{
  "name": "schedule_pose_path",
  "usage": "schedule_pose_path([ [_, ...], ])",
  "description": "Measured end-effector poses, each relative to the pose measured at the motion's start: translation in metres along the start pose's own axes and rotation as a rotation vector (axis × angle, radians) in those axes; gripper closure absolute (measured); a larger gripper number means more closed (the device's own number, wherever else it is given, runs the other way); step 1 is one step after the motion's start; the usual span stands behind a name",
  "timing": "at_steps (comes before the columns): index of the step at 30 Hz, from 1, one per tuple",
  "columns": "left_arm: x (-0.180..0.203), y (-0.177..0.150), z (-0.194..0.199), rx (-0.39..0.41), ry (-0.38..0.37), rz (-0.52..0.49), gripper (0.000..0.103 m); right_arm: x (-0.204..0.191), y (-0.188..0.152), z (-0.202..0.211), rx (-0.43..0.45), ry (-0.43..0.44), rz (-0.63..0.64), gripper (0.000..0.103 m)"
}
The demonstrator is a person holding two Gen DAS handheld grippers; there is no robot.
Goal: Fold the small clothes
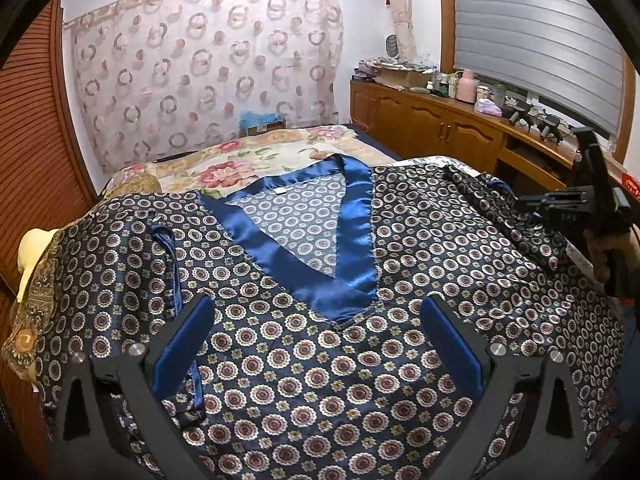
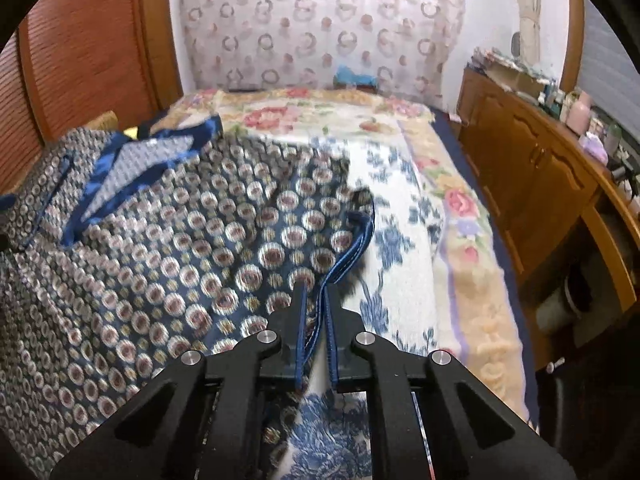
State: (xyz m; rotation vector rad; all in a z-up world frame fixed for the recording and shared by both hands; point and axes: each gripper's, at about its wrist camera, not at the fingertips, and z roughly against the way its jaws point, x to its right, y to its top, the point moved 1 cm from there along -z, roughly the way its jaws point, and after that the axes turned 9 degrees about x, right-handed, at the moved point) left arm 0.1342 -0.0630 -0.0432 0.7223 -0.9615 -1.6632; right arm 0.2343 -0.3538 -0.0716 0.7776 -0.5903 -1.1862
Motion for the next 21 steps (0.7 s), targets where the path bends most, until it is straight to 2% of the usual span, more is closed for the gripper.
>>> schedule_pose_path([
  [5,-0.012,0.004,-0.01,-0.01,0.002,0.018,0.0,-0.013,0.018,0.002,0.045,0.043,0.011,0.097],
  [13,-0.032,0.008,-0.029,-0.031,0.001,0.051,0.0,-0.053,0.033,-0.012,0.043,0.144,0.055,0.097],
  [15,-0.034,0.008,-0.032,-0.038,-0.004,0.053,0.0,-0.06,0.034,-0.016,0.038,0.136,0.072,0.097],
  [19,-0.035,0.008,-0.036,-0.037,-0.013,0.046,0.0,-0.05,0.033,-0.019,0.035,0.114,0.02,0.096],
  [20,-0.036,0.008,-0.037,-0.039,-0.016,0.047,0.0,-0.044,0.033,-0.02,0.03,0.089,0.011,0.094],
  [21,-0.036,0.008,-0.039,-0.041,-0.021,0.051,0.0,-0.039,0.032,-0.022,0.025,0.06,0.002,0.085],
])
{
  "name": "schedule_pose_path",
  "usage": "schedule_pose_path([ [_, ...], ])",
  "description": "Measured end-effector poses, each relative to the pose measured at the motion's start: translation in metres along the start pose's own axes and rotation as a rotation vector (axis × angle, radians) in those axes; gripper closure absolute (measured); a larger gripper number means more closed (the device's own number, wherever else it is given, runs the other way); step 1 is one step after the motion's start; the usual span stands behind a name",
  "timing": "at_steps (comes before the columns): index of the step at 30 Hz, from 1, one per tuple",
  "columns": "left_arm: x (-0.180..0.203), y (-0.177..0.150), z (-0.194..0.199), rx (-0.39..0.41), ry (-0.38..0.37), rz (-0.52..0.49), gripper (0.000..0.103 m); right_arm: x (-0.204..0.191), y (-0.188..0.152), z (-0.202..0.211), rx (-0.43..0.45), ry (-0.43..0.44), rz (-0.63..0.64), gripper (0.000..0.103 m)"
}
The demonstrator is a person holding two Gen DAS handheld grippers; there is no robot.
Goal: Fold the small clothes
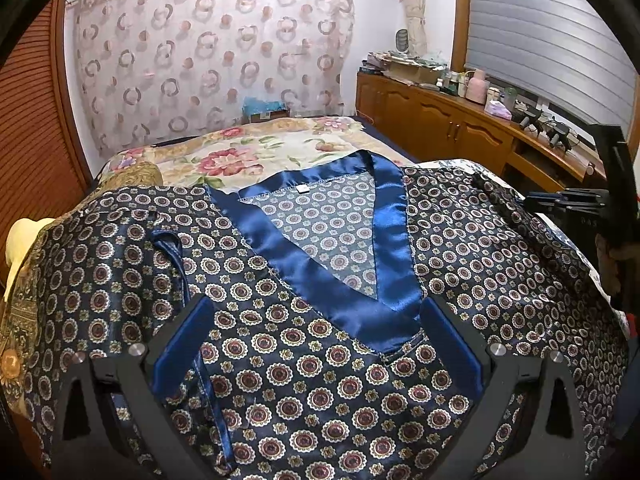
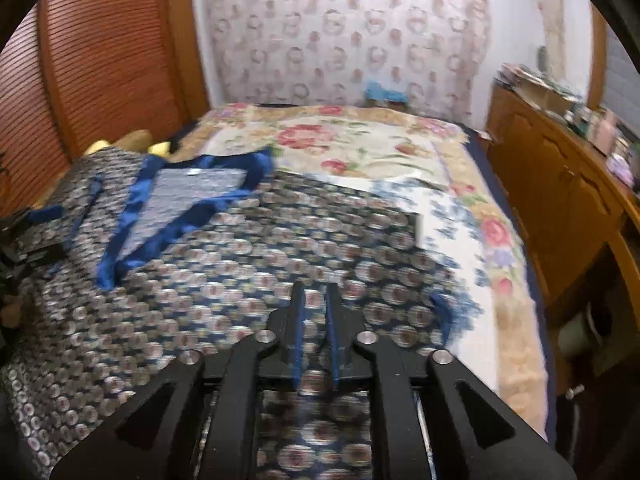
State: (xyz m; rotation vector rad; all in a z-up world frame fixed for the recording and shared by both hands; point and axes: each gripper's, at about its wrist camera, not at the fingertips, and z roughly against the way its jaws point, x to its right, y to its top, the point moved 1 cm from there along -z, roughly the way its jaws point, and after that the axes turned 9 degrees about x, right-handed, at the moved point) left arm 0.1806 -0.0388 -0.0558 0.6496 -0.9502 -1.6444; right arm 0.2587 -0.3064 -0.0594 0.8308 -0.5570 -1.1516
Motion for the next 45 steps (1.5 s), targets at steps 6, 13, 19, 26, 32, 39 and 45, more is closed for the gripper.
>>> schedule_pose_path([
  [6,-0.001,-0.004,-0.008,-0.018,-0.023,0.01,0.0,0.037,-0.007,-0.005,-0.033,-0.127,-0.049,0.063],
  [13,0.0,-0.01,-0.014,-0.033,-0.027,0.009,0.0,0.062,-0.021,-0.02,-0.098,-0.147,-0.101,0.063],
  [19,0.002,-0.012,-0.016,-0.038,-0.026,0.003,0.0,0.057,-0.021,-0.023,-0.092,-0.13,-0.067,0.083],
  [26,0.001,-0.013,-0.019,-0.044,-0.017,0.0,0.0,0.042,-0.011,-0.017,-0.062,-0.067,-0.03,0.1],
  [32,-0.001,-0.012,-0.015,-0.032,-0.007,0.003,0.0,0.013,0.012,-0.01,-0.004,0.014,0.004,0.101],
  [39,-0.006,-0.011,-0.008,-0.02,0.004,0.011,0.0,-0.025,0.028,-0.019,0.001,0.116,0.038,0.101],
  [45,-0.012,-0.011,-0.001,-0.013,0.01,0.019,0.0,-0.048,0.031,-0.026,-0.003,0.111,0.097,0.067],
])
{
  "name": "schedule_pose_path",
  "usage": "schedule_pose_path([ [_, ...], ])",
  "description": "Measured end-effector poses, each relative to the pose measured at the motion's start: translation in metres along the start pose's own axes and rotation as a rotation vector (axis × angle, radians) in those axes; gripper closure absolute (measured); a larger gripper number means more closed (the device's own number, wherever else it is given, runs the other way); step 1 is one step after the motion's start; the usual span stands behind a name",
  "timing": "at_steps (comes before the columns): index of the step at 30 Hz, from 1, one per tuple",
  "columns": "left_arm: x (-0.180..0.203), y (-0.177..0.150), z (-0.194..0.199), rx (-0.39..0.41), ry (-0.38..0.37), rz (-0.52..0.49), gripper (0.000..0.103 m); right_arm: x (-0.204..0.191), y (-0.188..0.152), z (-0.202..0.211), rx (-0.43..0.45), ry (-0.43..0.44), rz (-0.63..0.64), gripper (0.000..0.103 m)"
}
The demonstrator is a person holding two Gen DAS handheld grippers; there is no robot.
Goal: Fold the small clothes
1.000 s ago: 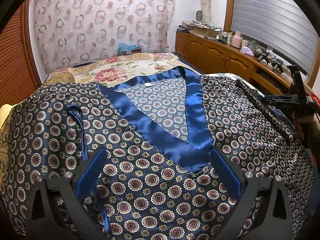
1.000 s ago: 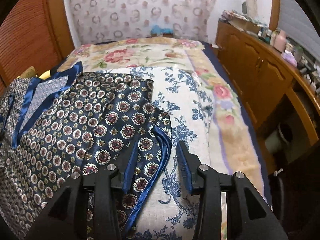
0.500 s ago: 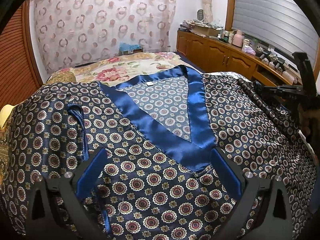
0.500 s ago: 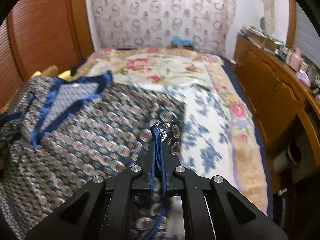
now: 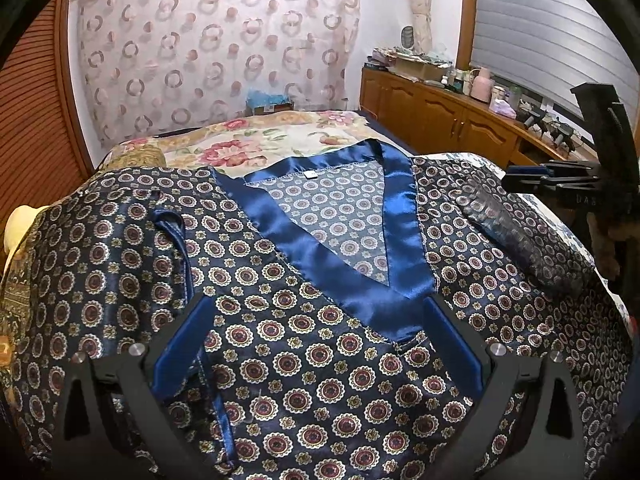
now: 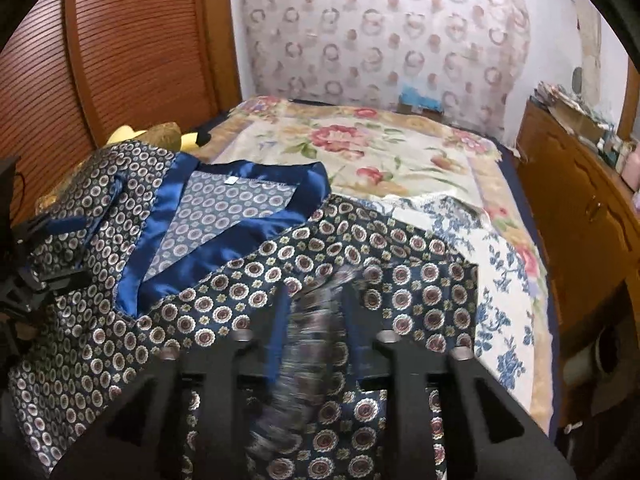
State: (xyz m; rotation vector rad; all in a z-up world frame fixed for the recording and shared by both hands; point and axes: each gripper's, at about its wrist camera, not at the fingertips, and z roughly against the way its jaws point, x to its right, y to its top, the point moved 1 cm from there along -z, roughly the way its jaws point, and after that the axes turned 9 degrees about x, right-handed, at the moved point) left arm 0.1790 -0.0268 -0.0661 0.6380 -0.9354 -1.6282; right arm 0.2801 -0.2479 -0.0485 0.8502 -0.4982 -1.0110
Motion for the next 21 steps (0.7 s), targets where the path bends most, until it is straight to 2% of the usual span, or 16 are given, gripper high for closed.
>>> schedule_pose_path([
  [1,-0.001,0.0,0.002,0.001,0.0,0.003,0.0,0.003,0.0,0.001,0.003,-0.018,0.0,0.059],
  [2,-0.001,0.001,0.002,0.002,0.0,0.005,0.0,0.005,-0.001,0.001,0.003,-0.033,-0.001,0.057],
  [11,-0.023,0.008,0.011,0.019,0.037,0.031,0.0,0.059,-0.025,-0.01,-0.081,-0.162,-0.029,0.056],
  [16,-0.051,0.02,0.026,0.052,0.079,0.05,0.0,0.075,-0.039,-0.019,-0.124,-0.185,-0.053,0.056],
  [21,-0.086,0.029,0.036,0.064,0.11,0.073,0.004,0.08,-0.042,-0.017,-0.1,-0.164,-0.083,0.054],
])
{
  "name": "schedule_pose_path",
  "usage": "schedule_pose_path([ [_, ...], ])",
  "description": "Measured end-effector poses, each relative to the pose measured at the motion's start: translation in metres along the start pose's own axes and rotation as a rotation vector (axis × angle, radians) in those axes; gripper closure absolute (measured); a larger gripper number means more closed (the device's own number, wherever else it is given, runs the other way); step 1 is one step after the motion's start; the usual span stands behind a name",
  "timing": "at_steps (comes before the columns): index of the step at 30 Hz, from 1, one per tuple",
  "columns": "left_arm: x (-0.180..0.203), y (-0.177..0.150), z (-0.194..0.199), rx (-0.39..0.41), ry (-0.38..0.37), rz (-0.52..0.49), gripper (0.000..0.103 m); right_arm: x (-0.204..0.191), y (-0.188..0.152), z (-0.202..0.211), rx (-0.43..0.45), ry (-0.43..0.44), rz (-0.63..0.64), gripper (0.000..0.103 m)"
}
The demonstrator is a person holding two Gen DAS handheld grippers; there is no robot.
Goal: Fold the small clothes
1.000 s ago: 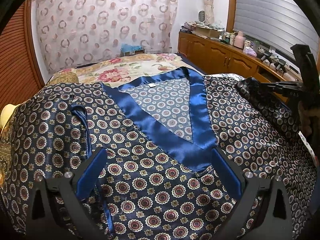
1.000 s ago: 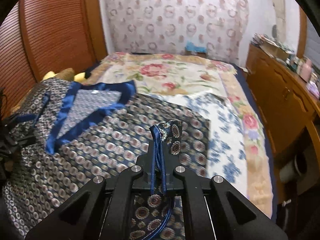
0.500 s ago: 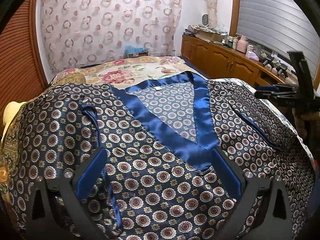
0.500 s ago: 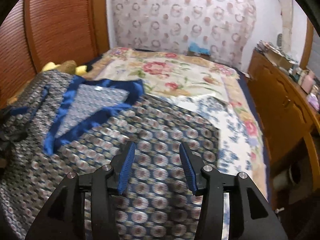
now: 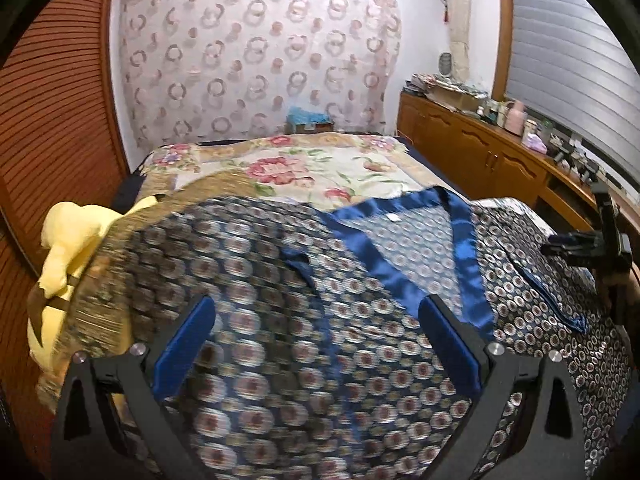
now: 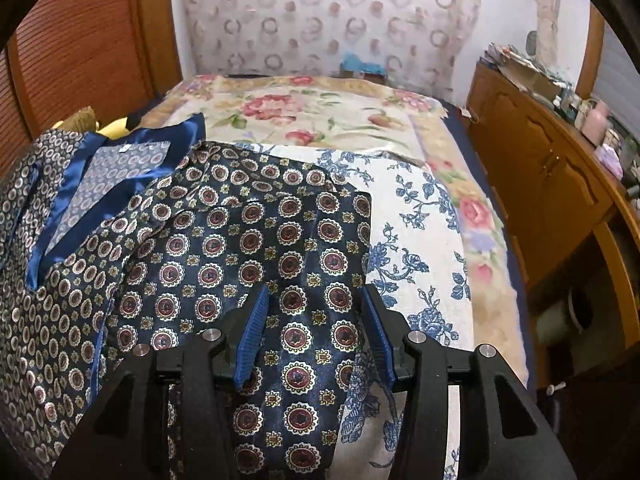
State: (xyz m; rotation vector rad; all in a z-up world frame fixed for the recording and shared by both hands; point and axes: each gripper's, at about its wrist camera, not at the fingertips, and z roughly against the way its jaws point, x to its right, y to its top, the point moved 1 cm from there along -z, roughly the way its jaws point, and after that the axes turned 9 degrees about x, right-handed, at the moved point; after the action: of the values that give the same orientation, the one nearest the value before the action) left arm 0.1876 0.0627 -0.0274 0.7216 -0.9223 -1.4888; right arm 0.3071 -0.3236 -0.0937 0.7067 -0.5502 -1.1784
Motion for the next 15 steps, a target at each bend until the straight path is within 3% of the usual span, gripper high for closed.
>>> schedule_pose_path([
  [2,-0.014,0.004,0.001,0.0,0.026,0.008,0.005,0.003,0.0,-0.001,-0.003,0.009,-0.013,0.053],
  [7,-0.052,0.011,-0.004,-0.022,0.094,0.031,0.02,0.004,0.0,-0.001,-0.004,0.008,-0.016,0.05],
  [11,-0.077,0.011,-0.012,-0.043,0.107,0.064,0.028,0.003,0.0,-0.001,-0.004,0.008,-0.019,0.049],
  [13,-0.088,0.01,-0.019,-0.058,0.105,0.089,0.038,0.003,0.0,-0.002,-0.004,0.008,-0.019,0.049],
  [15,-0.098,0.009,-0.026,-0.075,0.111,0.108,0.04,0.003,0.0,-0.002,-0.004,0.007,-0.019,0.048],
])
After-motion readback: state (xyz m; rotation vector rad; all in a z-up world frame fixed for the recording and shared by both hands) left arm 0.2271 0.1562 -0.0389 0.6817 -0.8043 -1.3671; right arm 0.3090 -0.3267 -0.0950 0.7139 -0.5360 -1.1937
